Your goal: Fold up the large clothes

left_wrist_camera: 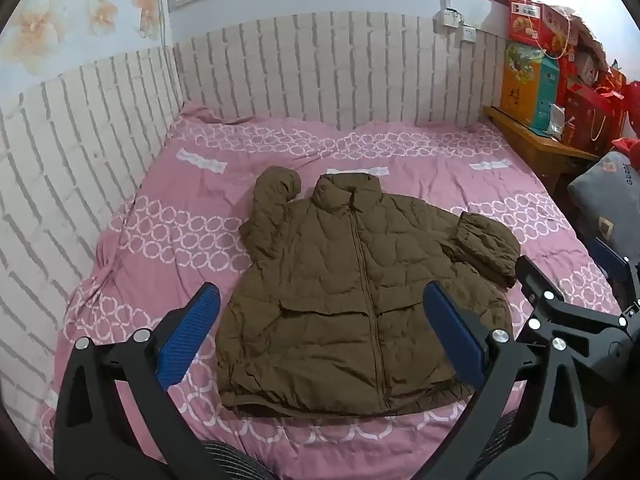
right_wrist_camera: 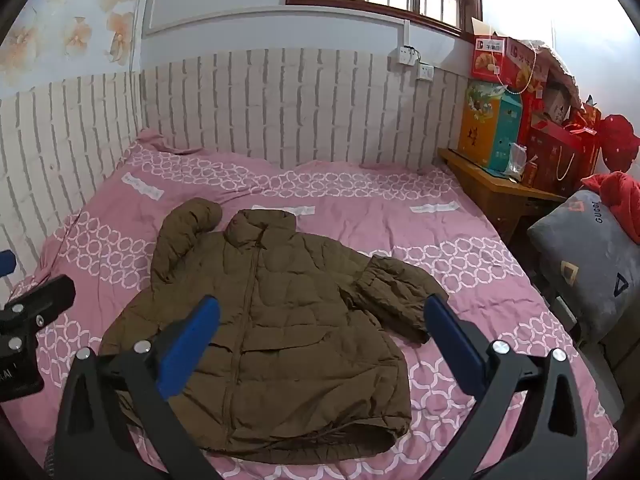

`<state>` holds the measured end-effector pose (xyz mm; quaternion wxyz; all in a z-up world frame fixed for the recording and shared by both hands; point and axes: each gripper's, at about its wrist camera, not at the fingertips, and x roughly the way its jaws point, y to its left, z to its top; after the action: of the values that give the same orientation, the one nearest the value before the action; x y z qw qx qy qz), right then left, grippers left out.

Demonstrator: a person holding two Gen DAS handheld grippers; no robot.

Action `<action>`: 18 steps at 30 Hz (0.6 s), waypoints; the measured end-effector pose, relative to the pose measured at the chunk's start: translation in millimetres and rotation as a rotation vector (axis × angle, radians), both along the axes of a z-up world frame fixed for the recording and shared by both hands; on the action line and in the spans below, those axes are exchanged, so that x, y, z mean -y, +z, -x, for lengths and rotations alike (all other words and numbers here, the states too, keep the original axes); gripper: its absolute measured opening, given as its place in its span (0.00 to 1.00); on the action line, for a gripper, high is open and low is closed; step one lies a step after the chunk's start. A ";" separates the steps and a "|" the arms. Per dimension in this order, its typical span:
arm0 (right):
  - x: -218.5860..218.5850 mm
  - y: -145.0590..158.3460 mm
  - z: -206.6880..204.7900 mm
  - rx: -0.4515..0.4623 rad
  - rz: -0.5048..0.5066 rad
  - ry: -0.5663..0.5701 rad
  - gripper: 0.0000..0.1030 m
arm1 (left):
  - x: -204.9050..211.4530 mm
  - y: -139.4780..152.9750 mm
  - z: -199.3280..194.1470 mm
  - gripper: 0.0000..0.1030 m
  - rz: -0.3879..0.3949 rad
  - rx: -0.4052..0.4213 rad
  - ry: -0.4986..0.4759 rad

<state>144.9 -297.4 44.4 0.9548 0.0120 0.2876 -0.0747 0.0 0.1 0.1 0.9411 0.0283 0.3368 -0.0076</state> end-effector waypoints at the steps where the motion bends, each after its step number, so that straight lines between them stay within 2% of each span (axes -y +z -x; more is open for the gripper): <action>1: -0.7 -0.1 0.1 0.001 0.001 0.001 0.99 | -0.7 0.0 -0.4 0.97 -0.002 0.002 0.004; 4: -1.8 -0.8 0.0 -0.001 -0.002 0.001 0.99 | -2.3 1.6 -0.4 0.97 -0.004 0.017 -0.001; 6: -2.7 -0.5 0.1 0.001 0.000 -0.001 0.99 | 6.6 5.2 3.3 0.97 -0.035 0.046 -0.014; 18: 3.8 3.9 0.4 0.006 -0.004 -0.010 0.99 | 1.6 2.0 -0.4 0.97 -0.008 0.079 -0.015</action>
<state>144.5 -301.3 48.3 0.9552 0.0157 0.2849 -0.0786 0.3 -1.5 2.1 0.9536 0.0348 0.2989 -0.0123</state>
